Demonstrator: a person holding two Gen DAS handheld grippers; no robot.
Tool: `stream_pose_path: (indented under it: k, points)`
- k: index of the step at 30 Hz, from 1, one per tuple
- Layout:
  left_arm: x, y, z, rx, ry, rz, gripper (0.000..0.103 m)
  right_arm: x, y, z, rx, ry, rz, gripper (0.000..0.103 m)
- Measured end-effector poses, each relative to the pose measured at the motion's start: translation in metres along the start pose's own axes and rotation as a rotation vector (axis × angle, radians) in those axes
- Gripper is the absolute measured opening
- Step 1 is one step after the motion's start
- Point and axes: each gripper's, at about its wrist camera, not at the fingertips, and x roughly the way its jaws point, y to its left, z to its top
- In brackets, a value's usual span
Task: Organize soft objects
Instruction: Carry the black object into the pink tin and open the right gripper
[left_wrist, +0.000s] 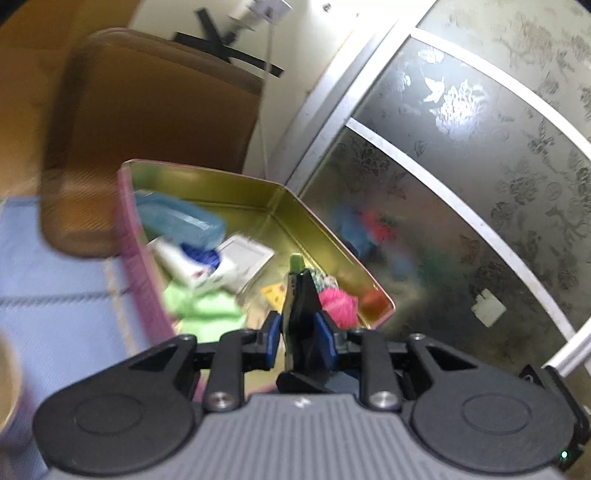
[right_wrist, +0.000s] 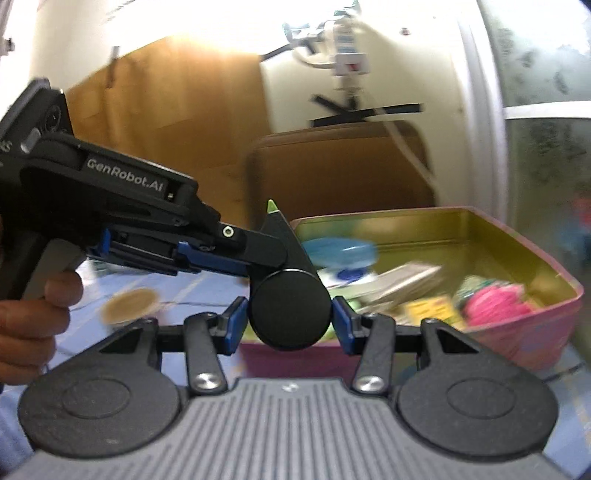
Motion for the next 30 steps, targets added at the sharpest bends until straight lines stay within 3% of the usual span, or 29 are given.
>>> stream_pose_path:
  k: [5,8,10,14,21,27,30]
  points:
    - [0.055,-0.008,0.018,0.049,0.0,0.101,0.028,0.038,-0.035,0.004,-0.094,-0.002,-0.193,0.054]
    - [0.062,-0.003,0.014,0.035,-0.001,0.154,0.028,0.051,-0.056,0.0,-0.096,0.016,-0.269,0.06]
    - [0.053,0.0,0.007,0.03,-0.002,0.13,0.028,0.037,-0.062,-0.004,-0.03,-0.017,-0.237,0.06]
    - [0.029,-0.005,-0.008,0.084,-0.015,0.165,0.029,0.001,-0.053,-0.012,0.029,-0.08,-0.22,0.06]
    - [-0.028,-0.016,-0.044,0.15,-0.031,0.236,0.039,-0.043,-0.023,-0.019,0.163,-0.138,-0.183,0.06]
    - [-0.086,-0.011,-0.086,0.162,-0.063,0.359,0.062,-0.074,0.009,-0.032,0.295,-0.166,-0.159,0.062]
    - [-0.111,-0.01,-0.106,0.175,-0.103,0.443,0.097,-0.087,0.031,-0.04,0.313,-0.17,-0.177,0.072]
